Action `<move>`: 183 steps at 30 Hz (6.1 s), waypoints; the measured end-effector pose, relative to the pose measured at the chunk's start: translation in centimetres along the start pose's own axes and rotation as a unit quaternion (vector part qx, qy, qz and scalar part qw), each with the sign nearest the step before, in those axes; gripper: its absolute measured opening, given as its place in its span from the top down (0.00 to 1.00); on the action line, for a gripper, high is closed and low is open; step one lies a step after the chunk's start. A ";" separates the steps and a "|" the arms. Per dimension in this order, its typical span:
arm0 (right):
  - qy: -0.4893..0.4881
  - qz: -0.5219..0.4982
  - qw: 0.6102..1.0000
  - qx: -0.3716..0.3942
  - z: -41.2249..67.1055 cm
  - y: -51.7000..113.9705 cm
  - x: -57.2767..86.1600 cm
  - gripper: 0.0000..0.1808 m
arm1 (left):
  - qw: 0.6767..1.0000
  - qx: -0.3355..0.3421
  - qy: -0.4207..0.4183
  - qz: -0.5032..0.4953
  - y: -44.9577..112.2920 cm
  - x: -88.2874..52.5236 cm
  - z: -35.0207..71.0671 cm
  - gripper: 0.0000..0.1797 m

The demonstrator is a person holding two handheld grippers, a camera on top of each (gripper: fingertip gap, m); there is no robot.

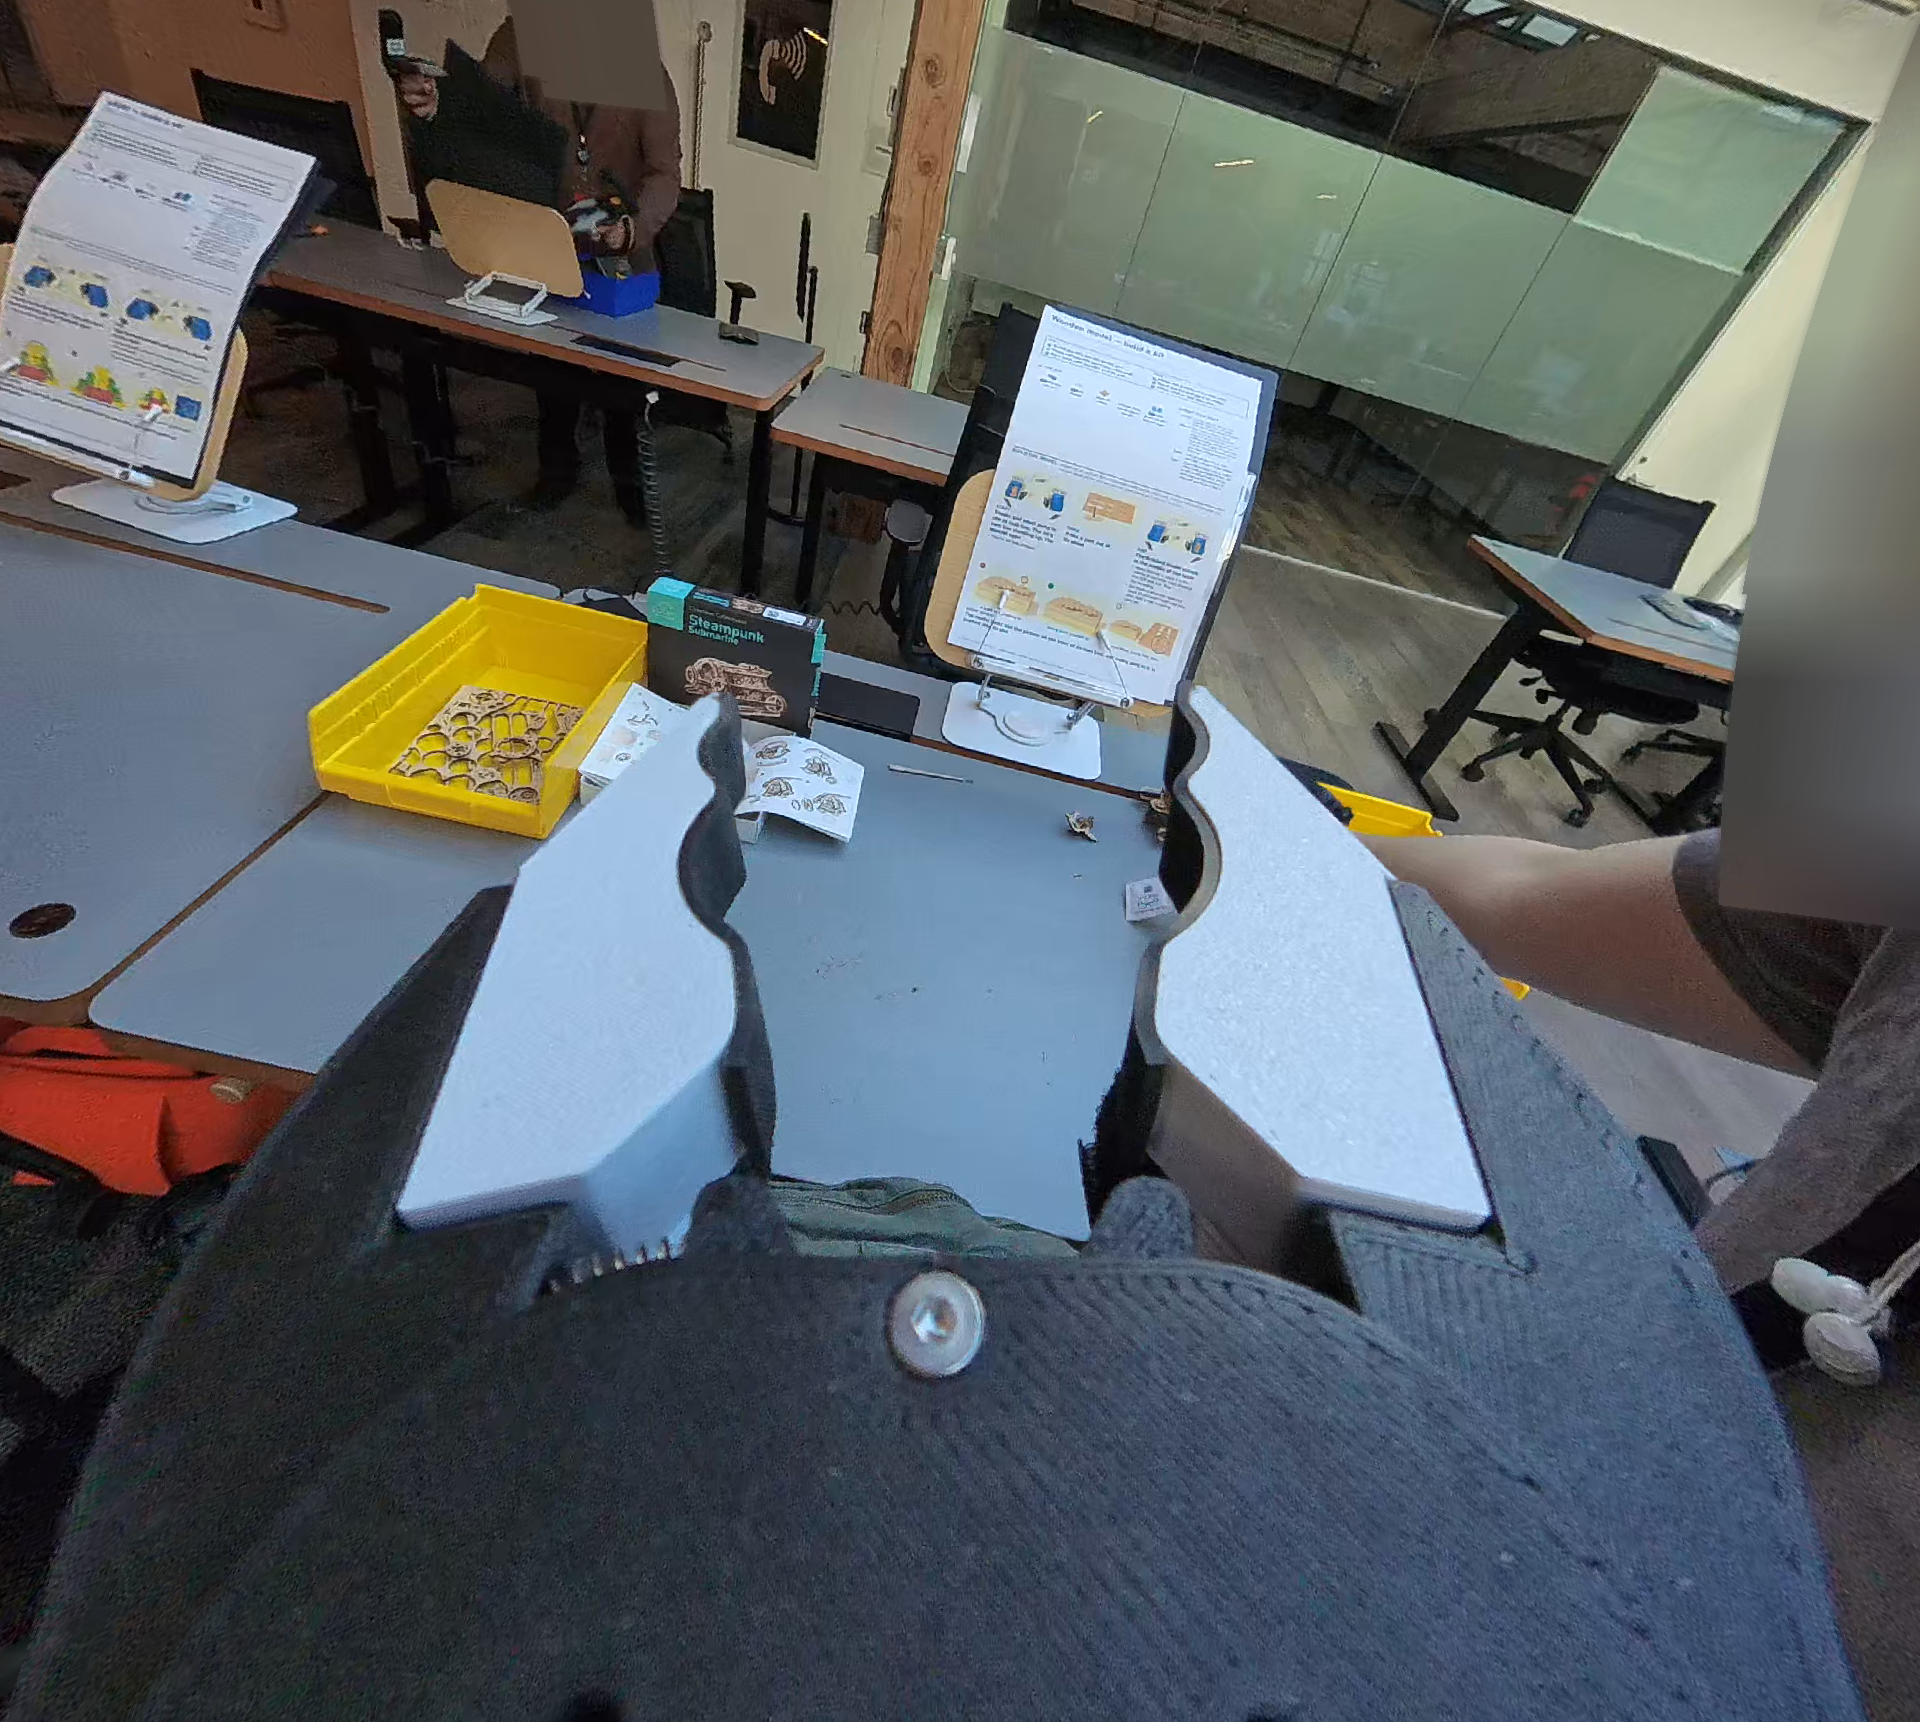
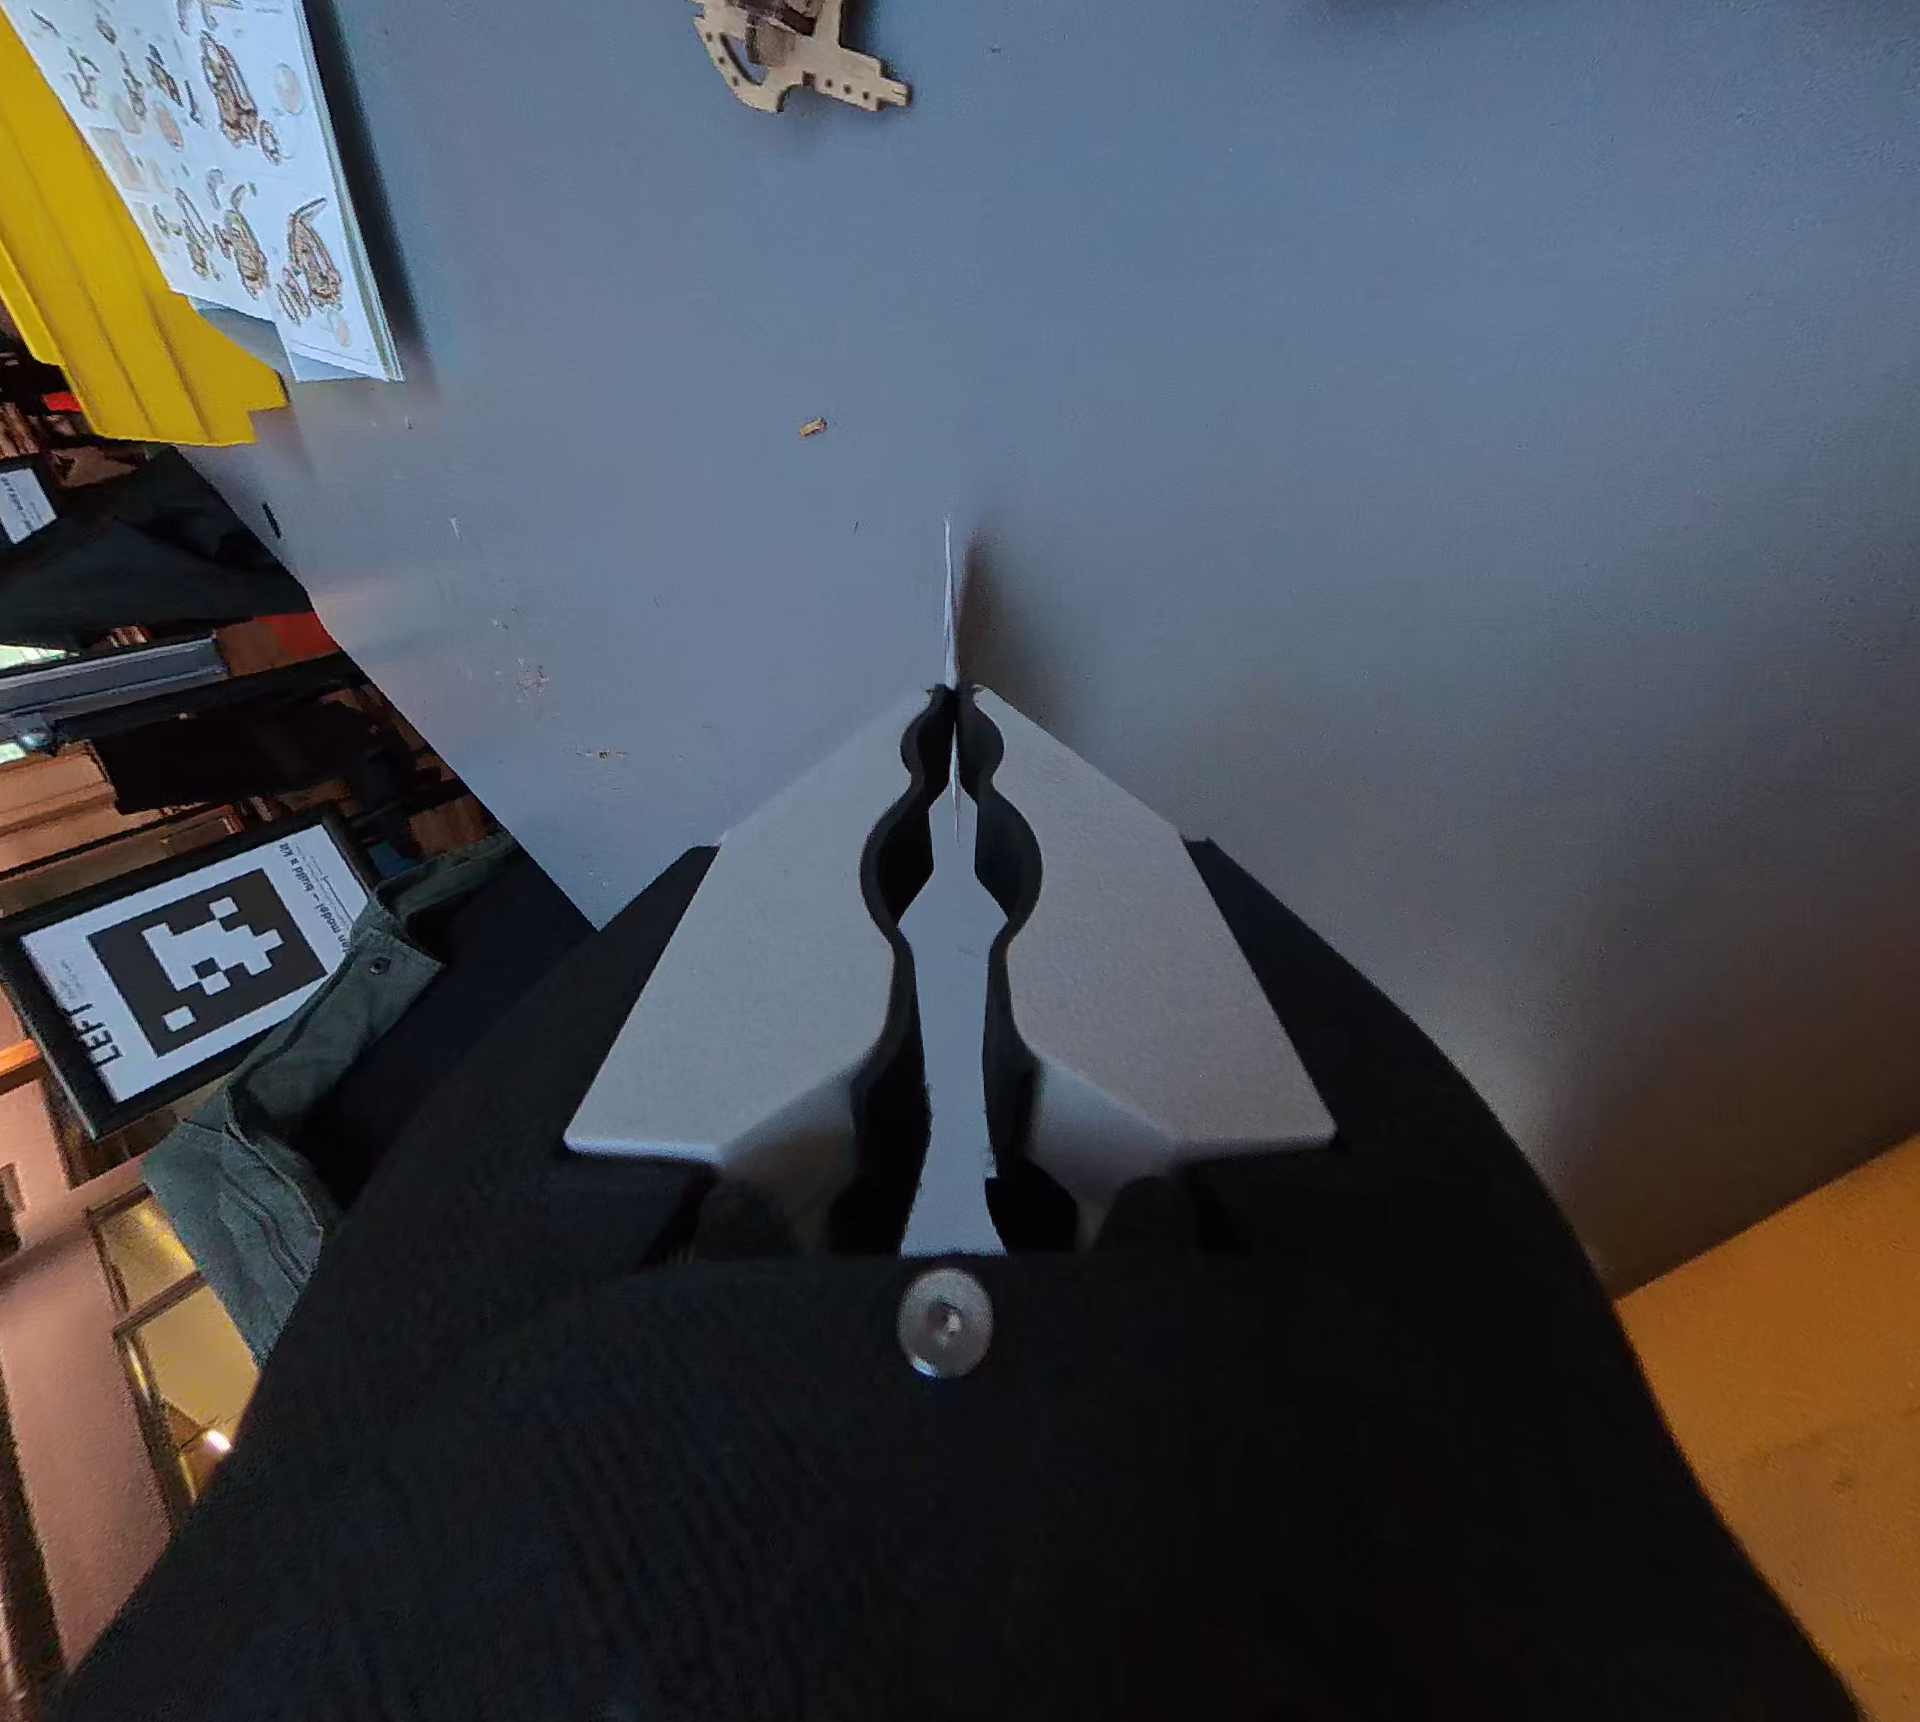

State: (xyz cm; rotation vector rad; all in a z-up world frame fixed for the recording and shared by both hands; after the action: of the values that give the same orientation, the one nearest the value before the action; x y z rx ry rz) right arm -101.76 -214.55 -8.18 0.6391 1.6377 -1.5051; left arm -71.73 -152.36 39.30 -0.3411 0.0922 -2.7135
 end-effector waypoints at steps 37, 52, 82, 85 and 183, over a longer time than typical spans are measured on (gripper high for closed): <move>-0.766 0.216 0.524 0.303 -57.7 6.9 -65.8 0.73 | 0.984 0.100 0.105 0.100 -29.3 -34.8 3.5 0.54; -0.815 0.220 0.527 0.103 -78.4 47.8 -90.0 0.78 | 0.897 0.034 0.062 0.437 -50.6 -72.1 0.6 0.56; -0.781 0.249 0.565 0.090 -82.4 126.2 -140.7 0.77 | 0.923 0.057 0.121 0.360 -43.2 -158.3 27.3 0.57; -0.773 0.233 0.586 0.069 -78.4 133.1 -143.3 0.86 | 0.937 0.074 0.129 0.317 -36.5 -167.2 30.2 0.56; -0.808 0.280 0.511 -0.085 -66.0 405.8 -328.3 0.79 | 0.897 0.064 0.108 0.425 37.6 -471.3 108.3 0.53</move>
State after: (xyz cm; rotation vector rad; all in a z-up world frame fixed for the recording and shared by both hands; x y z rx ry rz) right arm 391.19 -34.51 28.94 -0.4200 -0.0284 -0.7021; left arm 388.90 -0.42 34.35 0.0511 0.0953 -1.8586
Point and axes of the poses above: each gripper's, where its closed fingertips meet, y out along the fingers, z out of its top, x = y × z across the jaws, the point moved 5 cm from there along -y, back along the fingers, and after that the axes turned 14 degrees about z, right-handed, at the moved point
